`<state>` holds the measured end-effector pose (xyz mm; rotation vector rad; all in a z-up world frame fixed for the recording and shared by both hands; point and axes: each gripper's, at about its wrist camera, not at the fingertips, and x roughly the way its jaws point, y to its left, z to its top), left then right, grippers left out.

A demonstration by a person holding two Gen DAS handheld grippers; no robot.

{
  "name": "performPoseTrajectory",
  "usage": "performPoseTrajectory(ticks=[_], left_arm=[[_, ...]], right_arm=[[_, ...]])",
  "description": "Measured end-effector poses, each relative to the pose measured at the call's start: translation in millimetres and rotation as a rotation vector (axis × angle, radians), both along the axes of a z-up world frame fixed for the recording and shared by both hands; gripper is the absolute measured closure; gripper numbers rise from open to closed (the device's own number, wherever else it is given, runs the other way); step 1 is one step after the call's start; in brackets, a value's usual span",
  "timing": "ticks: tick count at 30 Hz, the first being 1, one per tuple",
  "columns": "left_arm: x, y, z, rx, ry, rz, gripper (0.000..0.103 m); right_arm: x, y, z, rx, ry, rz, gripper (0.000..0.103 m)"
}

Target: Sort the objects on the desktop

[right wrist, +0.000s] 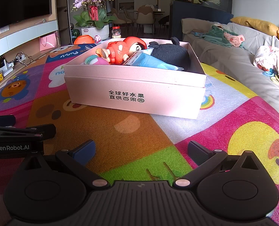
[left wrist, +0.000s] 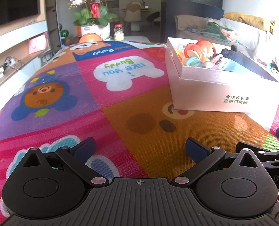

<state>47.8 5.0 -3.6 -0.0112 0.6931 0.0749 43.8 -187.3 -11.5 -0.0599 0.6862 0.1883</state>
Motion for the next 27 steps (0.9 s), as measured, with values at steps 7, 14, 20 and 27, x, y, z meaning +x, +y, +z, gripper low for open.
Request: performPoseTrajectory(ticks=[7,14,20,27], left_arm=[[-0.9,0.0,-0.4,0.0,0.0,0.0,0.0],[0.4,-0.1,0.1,0.0,0.0,0.0,0.0],[-1.4,0.1,-0.7,0.0,0.0,0.0,0.0],[-0.1,0.0,0.0,0.0,0.0,0.0,0.0]], right_arm=[[0.0,0.0,0.0,0.0,0.0,0.0,0.0],[-0.1,0.0,0.0,0.0,0.0,0.0,0.0],[-0.4,0.0,0.0,0.0,0.0,0.0,0.0],[0.1,0.2,0.1,0.0,0.0,0.0,0.0]])
